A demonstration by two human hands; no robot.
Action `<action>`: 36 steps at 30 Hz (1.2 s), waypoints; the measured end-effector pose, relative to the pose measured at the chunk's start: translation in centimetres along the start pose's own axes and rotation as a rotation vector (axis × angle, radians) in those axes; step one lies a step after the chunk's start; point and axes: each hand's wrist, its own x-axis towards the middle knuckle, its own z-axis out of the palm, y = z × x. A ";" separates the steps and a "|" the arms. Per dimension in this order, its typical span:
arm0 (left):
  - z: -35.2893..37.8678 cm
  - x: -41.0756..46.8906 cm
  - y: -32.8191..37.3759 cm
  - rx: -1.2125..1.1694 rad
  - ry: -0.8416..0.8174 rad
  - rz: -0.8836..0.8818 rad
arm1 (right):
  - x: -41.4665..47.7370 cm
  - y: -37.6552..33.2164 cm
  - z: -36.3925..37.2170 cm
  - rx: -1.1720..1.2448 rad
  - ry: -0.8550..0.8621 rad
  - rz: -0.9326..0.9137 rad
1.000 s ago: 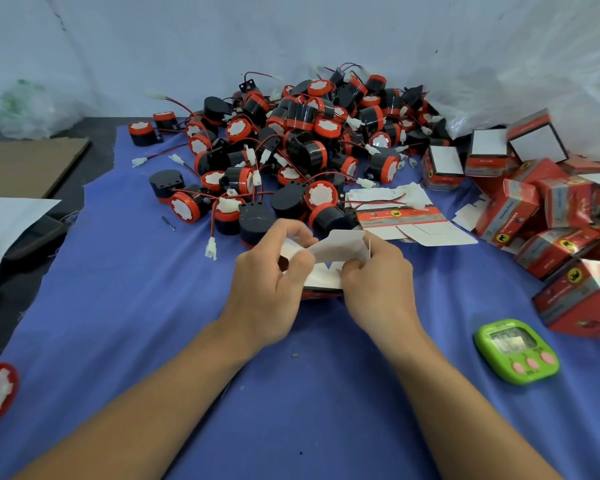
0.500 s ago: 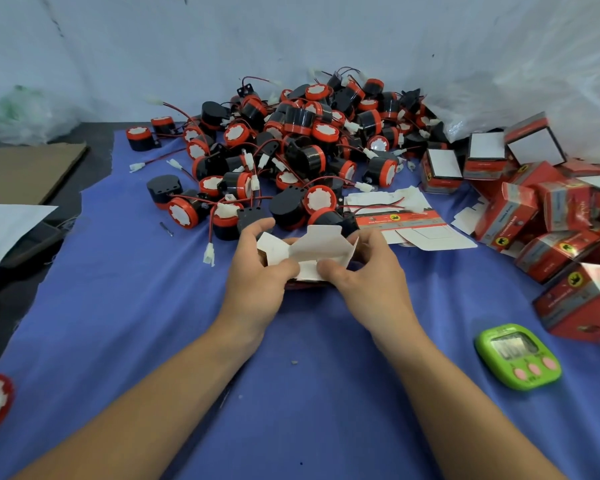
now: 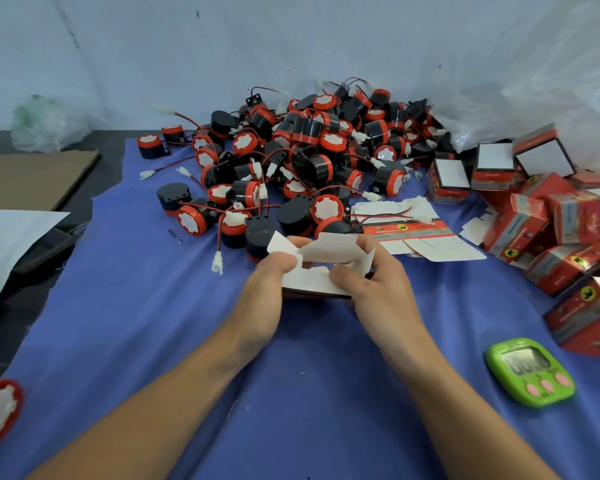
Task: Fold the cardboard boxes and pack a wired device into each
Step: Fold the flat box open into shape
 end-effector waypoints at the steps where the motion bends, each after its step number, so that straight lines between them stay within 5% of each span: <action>1: -0.1 0.1 0.0 -0.032 0.010 -0.040 | 0.1 0.0 0.0 0.015 0.008 0.006; 5: -0.1 0.4 0.4 0.178 0.176 -0.101 | 0.0 -0.3 -0.1 0.043 0.058 0.001; 11: 0.2 0.0 -0.1 0.414 0.432 0.257 | -0.6 -0.5 0.2 -0.068 0.103 -0.114; 15: 0.3 0.0 0.5 0.575 0.519 0.345 | -0.8 -0.8 0.7 -0.130 0.139 -0.127; 22: -0.3 0.2 0.9 0.428 0.437 0.309 | -1.0 -0.7 1.2 -0.135 0.106 -0.136; 26: -0.8 0.6 0.7 0.113 0.088 0.202 | -0.4 -0.6 0.6 -0.082 0.102 -0.101; 29: -1.1 0.4 0.5 0.114 -0.107 0.227 | -0.3 -1.0 0.1 -0.007 0.102 -0.091; 32: -1.0 0.1 0.4 0.271 -0.057 0.271 | -0.2 -1.3 -0.3 0.067 0.089 -0.114; 36: -0.9 0.0 0.3 0.448 0.065 0.222 | 0.1 -1.4 -1.7 0.357 -0.163 -0.018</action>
